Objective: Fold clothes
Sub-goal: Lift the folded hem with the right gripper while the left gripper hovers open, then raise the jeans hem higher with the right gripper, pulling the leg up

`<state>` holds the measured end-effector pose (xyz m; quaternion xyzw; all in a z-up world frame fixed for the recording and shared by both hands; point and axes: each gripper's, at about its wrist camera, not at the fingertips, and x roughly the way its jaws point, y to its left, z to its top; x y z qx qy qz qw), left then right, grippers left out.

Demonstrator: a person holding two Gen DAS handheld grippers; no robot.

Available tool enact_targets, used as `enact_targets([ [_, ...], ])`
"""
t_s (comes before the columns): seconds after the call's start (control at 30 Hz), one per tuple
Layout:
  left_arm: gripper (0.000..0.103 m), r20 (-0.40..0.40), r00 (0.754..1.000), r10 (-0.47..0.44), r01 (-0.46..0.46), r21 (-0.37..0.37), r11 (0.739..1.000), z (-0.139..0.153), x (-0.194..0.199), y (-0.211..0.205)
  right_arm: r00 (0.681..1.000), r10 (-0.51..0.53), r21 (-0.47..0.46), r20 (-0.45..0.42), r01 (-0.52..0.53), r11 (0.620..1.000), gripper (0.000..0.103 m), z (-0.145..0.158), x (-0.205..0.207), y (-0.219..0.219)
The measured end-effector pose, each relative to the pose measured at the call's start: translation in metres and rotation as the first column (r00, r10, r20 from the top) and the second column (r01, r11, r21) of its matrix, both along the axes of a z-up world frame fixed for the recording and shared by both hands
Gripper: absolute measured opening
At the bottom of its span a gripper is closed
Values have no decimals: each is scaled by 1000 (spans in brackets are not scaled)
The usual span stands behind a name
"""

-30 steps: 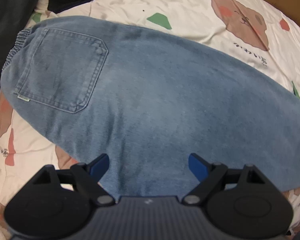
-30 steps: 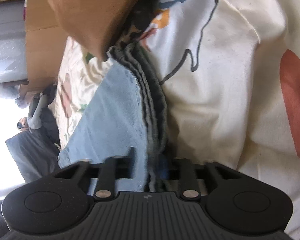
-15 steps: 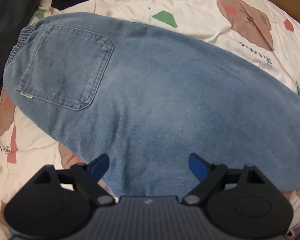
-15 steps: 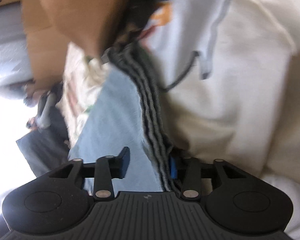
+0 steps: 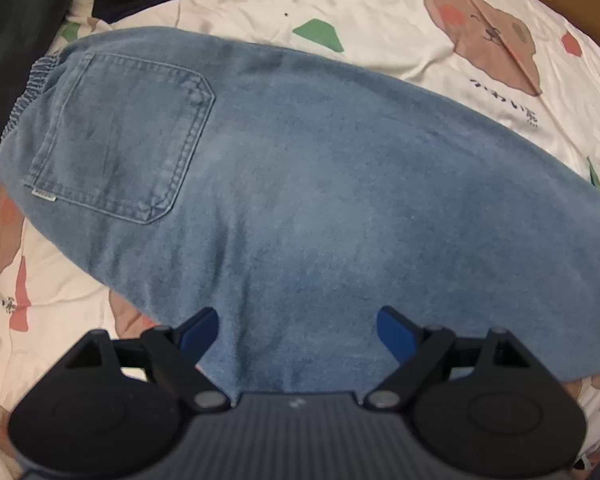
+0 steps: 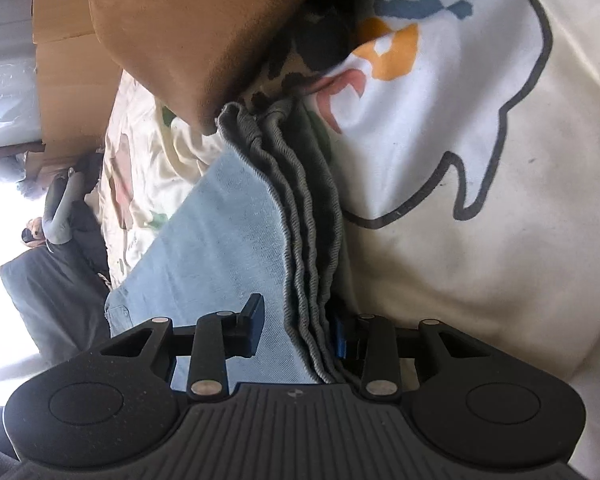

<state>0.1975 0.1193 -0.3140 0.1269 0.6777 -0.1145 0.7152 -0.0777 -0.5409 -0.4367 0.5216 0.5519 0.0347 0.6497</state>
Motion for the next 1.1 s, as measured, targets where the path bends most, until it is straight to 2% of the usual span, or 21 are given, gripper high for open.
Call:
enact_targets([
  [0.03,88,1,1000,4,-4,-1,1000,0,0,1,1000,13,-10,4,-13,1000,34,1,1,2],
  [0.1,88,3,1000,11,-11,-1,1000,1,1,2,998,57,-57,4,-56,997,16,7,1,8],
  [0.2,88,1,1000,18,-18,-1,1000,-1,1,4,993,114,-124,1,-113,986,11,17,-1,13],
  [0.37,88,-3,1000,14,-14,-6,1000,-3,1,3,979,205,-233,8,-197,952,9,44,2,26],
  [0.6,88,-31,998,58,-60,-61,996,-5,4,2,976,213,-340,-46,-216,915,9,67,6,44],
  [0.77,88,-19,999,36,-38,-86,996,-6,3,-6,981,192,-360,-12,-183,915,8,93,5,52],
  [0.93,88,-17,998,60,-62,-124,990,-12,3,-7,986,159,-350,48,-132,927,8,124,6,55],
  [1.1,88,-25,999,46,-48,-103,994,-16,3,-9,983,154,-381,100,-105,919,8,160,6,66],
])
